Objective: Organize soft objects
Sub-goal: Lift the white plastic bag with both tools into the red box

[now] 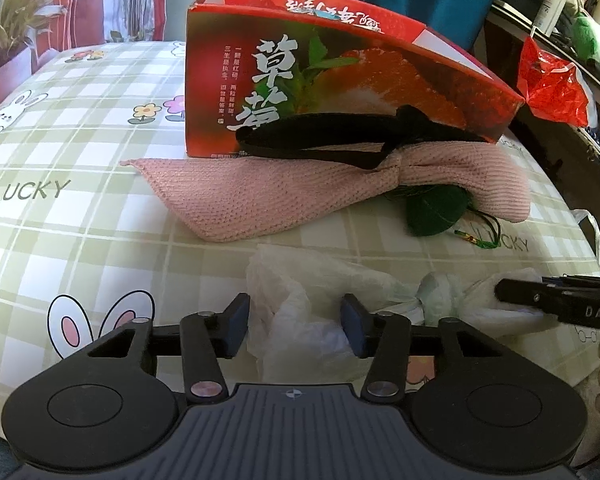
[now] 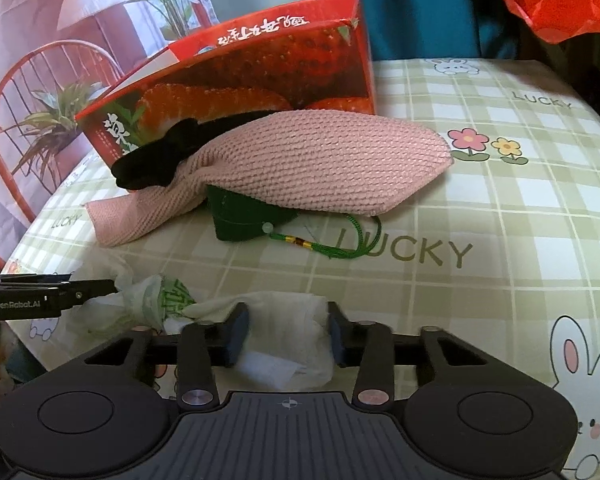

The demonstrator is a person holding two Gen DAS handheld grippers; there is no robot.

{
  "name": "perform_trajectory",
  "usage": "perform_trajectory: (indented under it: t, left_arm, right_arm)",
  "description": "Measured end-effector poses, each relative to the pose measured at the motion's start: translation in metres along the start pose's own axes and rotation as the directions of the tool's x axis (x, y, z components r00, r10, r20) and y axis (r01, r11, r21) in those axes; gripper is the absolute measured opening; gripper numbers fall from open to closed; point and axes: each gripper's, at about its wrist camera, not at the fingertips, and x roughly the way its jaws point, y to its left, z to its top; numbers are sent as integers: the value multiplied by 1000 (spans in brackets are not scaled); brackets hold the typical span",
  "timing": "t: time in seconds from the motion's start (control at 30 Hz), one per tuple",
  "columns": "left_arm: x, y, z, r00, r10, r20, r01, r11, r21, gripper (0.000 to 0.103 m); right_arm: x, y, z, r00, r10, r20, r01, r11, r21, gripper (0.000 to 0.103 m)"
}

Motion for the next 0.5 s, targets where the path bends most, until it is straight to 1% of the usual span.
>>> perform_trajectory:
  t: [0.03, 0.1, 0.13, 0.2, 0.27, 0.4, 0.5]
  left_arm:
    - [-1, -1, 0, 1000, -11, 5, 11, 1000, 8, 41]
    - [-3, -3, 0, 1000, -20, 8, 19, 1000, 23, 38]
    - [-4, -4, 0, 1000, -23, 9, 23, 999, 26, 36]
    - [-6, -5, 1, 999, -28, 17, 27, 999, 29, 27]
    - [-10, -5, 3, 999, -34, 32, 34, 999, 25, 22]
    - [-24, -5, 10, 996, -41, 81, 40, 999, 17, 19]
    - [-37, -2, 18, 991, -45, 125, 47, 999, -9, 18]
  right_arm:
    - [-1, -1, 1, 1000, 0, 4, 0, 1000, 1, 23]
    - [-4, -2, 2, 1000, 8, 17, -8, 1000, 5, 18]
    - [-6, -1, 3, 1000, 10, 25, -10, 1000, 3, 17]
    - [-11, 0, 6, 999, 13, 46, -13, 1000, -6, 14]
    - [-16, 2, 9, 998, 21, 65, -20, 1000, -12, 13]
    - [-29, 8, 19, 992, 42, 119, -38, 999, -38, 11]
    - [-40, 14, 30, 984, 55, 170, -43, 996, -72, 11]
